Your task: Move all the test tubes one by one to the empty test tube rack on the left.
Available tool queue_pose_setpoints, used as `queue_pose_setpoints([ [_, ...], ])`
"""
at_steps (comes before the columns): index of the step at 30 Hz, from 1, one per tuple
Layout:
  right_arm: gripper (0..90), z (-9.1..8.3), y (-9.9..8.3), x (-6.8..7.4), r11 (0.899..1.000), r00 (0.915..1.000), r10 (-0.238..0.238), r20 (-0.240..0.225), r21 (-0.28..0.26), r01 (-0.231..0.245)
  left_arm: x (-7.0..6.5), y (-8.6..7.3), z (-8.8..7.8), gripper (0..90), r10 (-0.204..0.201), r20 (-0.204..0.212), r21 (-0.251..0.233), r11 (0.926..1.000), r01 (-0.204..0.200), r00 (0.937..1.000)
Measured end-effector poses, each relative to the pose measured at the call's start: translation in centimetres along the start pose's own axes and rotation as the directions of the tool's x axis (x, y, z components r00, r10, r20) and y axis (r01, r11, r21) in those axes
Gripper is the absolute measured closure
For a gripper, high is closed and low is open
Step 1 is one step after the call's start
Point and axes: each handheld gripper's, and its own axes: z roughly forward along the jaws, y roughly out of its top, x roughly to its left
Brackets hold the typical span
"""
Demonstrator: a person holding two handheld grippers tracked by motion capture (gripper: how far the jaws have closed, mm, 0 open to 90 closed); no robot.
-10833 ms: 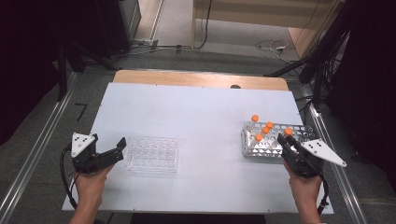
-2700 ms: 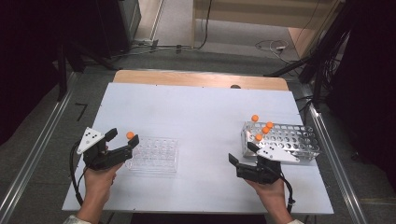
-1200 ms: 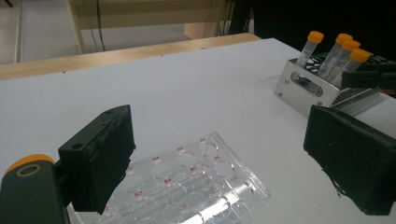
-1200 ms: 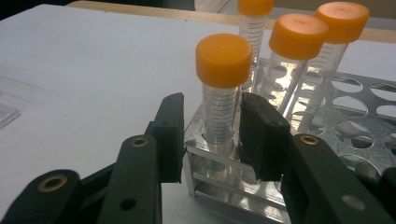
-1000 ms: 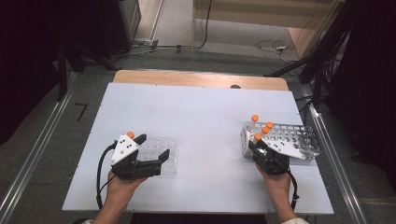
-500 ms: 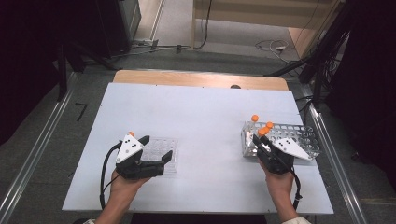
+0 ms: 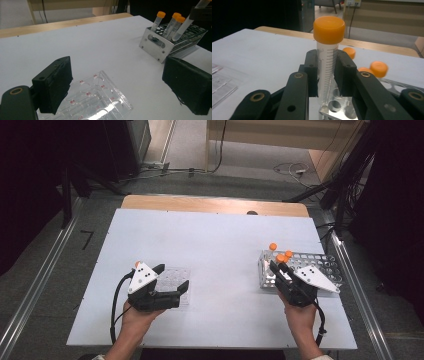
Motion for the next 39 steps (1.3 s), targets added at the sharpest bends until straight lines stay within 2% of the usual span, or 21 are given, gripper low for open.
queue_pose_setpoints([
  [5,71.2,0.4,0.0,1.1,1.000,0.9993,-0.004,-0.038,0.011,0.004,-0.6,0.4,0.9,10.0,0.009,0.009,0.001,1.0000,-0.009,0.9999],
  [8,71.3,0.8,0.0,1.8,1.000,0.9973,-0.003,-0.073,0.022,0.005,-1.1,0.7,1.5,10.3,0.008,0.028,0.004,1.0000,-0.008,0.9996],
  [10,71.2,1.1,0.0,2.4,0.999,0.9958,-0.011,-0.091,0.036,0.015,-1.6,0.9,2.0,13.7,0.010,0.043,0.006,0.9999,-0.010,0.9990],
  [12,71.2,1.5,-0.2,3.5,0.998,0.9908,-0.019,-0.134,0.062,0.028,-2.2,1.1,2.5,14.5,0.015,0.059,0.007,0.9999,-0.016,0.9982],
  [13,71.2,1.5,-0.2,3.5,0.998,0.9908,-0.019,-0.134,0.062,0.028,-2.5,1.2,2.9,14.5,0.020,0.064,0.008,0.9998,-0.021,0.9977],
  [17,71.2,2.1,-0.6,4.9,0.993,0.9820,-0.044,-0.184,0.097,0.062,-4.1,1.7,4.3,14.5,0.039,0.106,0.021,0.9989,-0.041,0.9936],
  [23,71.2,3.1,-0.9,6.5,0.988,0.9701,-0.056,-0.236,0.127,0.087,-5.6,2.9,5.6,14.6,0.041,0.140,0.006,0.9991,-0.042,0.9892],
  [29,71.2,3.6,-1.1,7.7,0.985,0.9604,-0.067,-0.270,0.136,0.107,-6.5,3.4,6.7,21.4,0.055,0.162,0.011,0.9983,-0.058,0.9852],
  [36,71.2,3.9,-1.2,8.3,0.984,0.9568,-0.066,-0.283,0.139,0.109,-6.9,3.3,7.6,30.2,0.062,0.189,0.026,0.9973,-0.069,0.9799],
  [38,71.2,4.0,-1.2,8.4,0.984,0.9551,-0.068,-0.288,0.141,0.113,-6.9,3.2,7.7,37.6,0.066,0.194,0.027,0.9970,-0.073,0.9787],
  [39,71.2,4.0,-1.2,8.4,0.984,0.9551,-0.068,-0.288,0.141,0.113,-6.9,3.2,7.8,37.6,0.068,0.197,0.026,0.9968,-0.075,0.9779],
])
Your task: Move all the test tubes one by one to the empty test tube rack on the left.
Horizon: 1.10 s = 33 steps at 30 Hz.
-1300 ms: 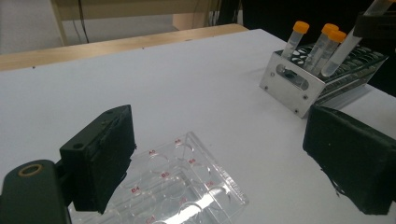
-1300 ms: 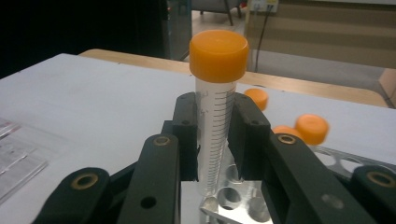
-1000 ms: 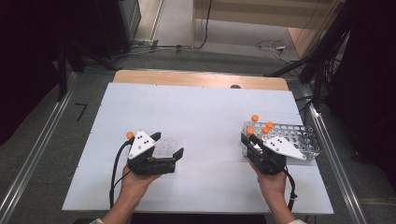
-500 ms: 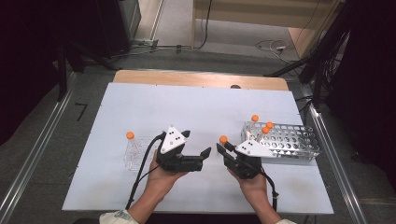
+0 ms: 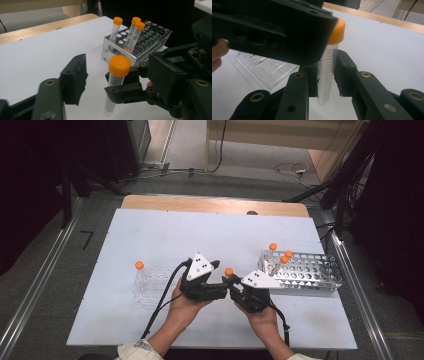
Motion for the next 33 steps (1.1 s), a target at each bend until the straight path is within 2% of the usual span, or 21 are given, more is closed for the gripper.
queue_pose_setpoints([
  [5,71.1,0.15,-0.06,0.20,1.000,1.0000,-0.002,-0.008,0.007,0.002,0.03,-0.06,0.24,48.3,0.001,0.011,0.010,0.9999,-0.001,0.9999],
  [10,71.1,0.18,-0.07,0.27,1.000,0.9999,-0.007,-0.013,0.005,0.007,-0.02,-0.18,0.54,50.2,0.003,0.015,0.022,0.9998,-0.004,0.9999],
  [23,71.2,0.06,-0.03,0.31,1.000,0.9998,-0.004,-0.018,0.002,0.004,0.02,-0.32,0.65,68.9,0.003,0.014,0.025,0.9997,-0.003,0.9999],
  [29,71.0,0.06,-0.03,0.34,1.000,0.9998,-0.006,-0.017,0.001,0.006,0.09,-0.33,0.58,69.8,0.006,0.008,0.021,0.9998,-0.006,1.0000],
  [30,70.0,0.06,-0.04,0.34,1.000,0.9998,-0.005,-0.017,0.001,0.005,0.10,-0.31,0.58,70.1,0.002,0.010,0.020,0.9998,-0.002,1.0000],
  [33,54.8,0.11,0.00,0.28,1.000,0.9993,-0.006,-0.038,0.000,0.006,0.18,-0.25,0.45,70.4,0.000,0.012,0.021,0.9998,-0.001,0.9999],
])
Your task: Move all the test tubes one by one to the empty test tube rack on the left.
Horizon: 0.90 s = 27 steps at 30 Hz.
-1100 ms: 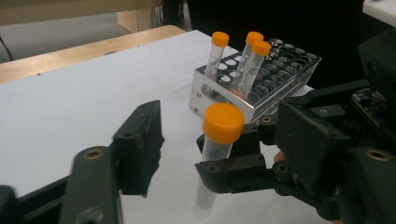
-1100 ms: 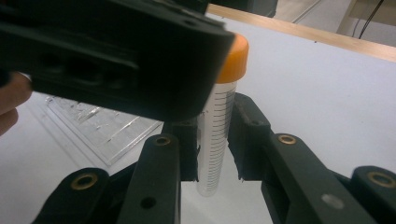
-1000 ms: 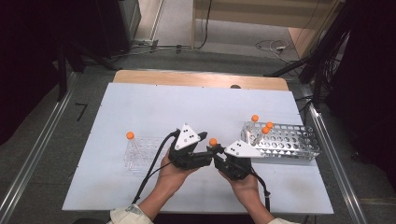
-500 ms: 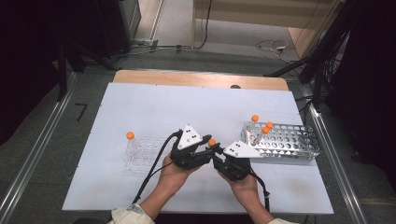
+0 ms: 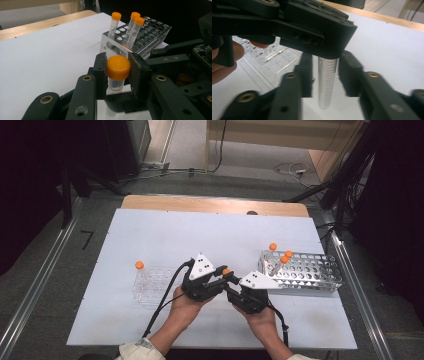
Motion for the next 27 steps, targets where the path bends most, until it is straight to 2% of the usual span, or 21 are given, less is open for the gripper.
queue_pose_setpoints([
  [4,33.5,0.2,0.0,0.1,1.000,0.9997,-0.015,-0.019,0.008,0.015,0.2,0.2,-0.4,70.5,-0.010,-0.001,-0.012,0.9999,0.010,0.9999],
  [8,22.4,0.4,0.0,0.2,0.999,0.9994,-0.019,-0.027,0.036,0.020,0.5,0.6,-1.0,70.8,-0.013,-0.011,-0.024,0.9996,0.013,0.9999],
  [13,20.7,0.2,-0.4,-0.1,0.999,0.9997,-0.019,-0.016,0.050,0.020,1.0,1.0,-2.1,70.8,-0.008,-0.040,-0.032,0.9995,0.007,0.9991],
  [19,20.5,-0.7,-1.0,-1.2,0.999,0.9999,0.000,0.011,0.053,-0.001,1.7,1.1,-3.2,70.8,-0.021,-0.063,-0.043,0.9989,0.018,0.9978],
  [23,19.5,-1.2,-1.3,-1.6,0.998,0.9996,0.010,0.027,0.058,-0.011,2.3,1.1,-4.1,70.7,-0.013,-0.103,-0.049,0.9988,0.008,0.9946],
  [27,19.4,-1.4,-1.6,-1.9,0.998,0.9993,0.013,0.035,0.063,-0.015,3.3,1.0,-5.2,70.7,-0.028,-0.128,-0.059,0.9980,0.021,0.9914],
])
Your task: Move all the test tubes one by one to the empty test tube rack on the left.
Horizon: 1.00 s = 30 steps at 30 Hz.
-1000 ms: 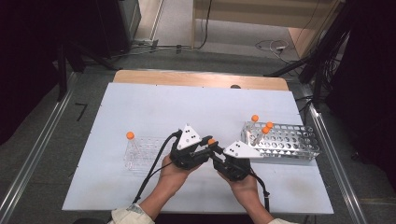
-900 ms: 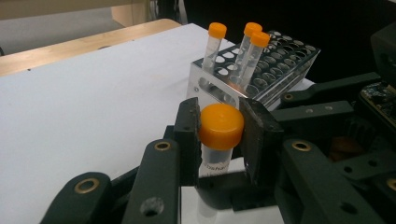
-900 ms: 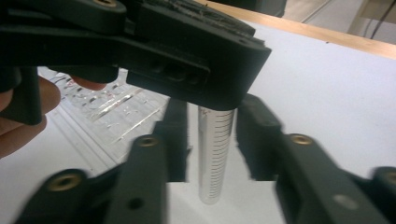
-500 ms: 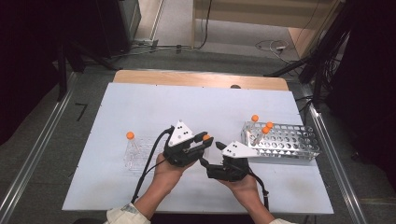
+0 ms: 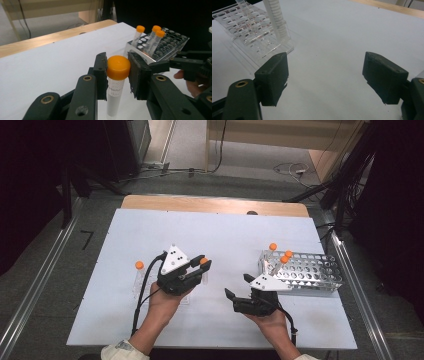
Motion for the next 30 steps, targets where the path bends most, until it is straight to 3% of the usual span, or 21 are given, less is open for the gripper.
queue_pose_setpoints([
  [7,19.3,0.0,-0.1,-0.2,1.000,1.0000,-0.001,0.008,0.002,0.001,1.9,-0.1,-1.8,70.7,-0.015,-0.050,-0.013,0.9998,0.014,0.9987],
  [18,16.9,0.3,-0.5,-0.9,0.999,0.9994,0.024,0.023,0.021,-0.025,4.0,-0.1,-4.3,70.7,-0.053,-0.078,-0.045,0.9977,0.050,0.9955],
  [30,16.9,0.2,-0.6,-0.9,0.999,0.9994,0.027,0.023,0.018,-0.027,5.9,-0.1,-6.4,70.7,-0.090,-0.131,-0.068,0.9944,0.082,0.9873],
])
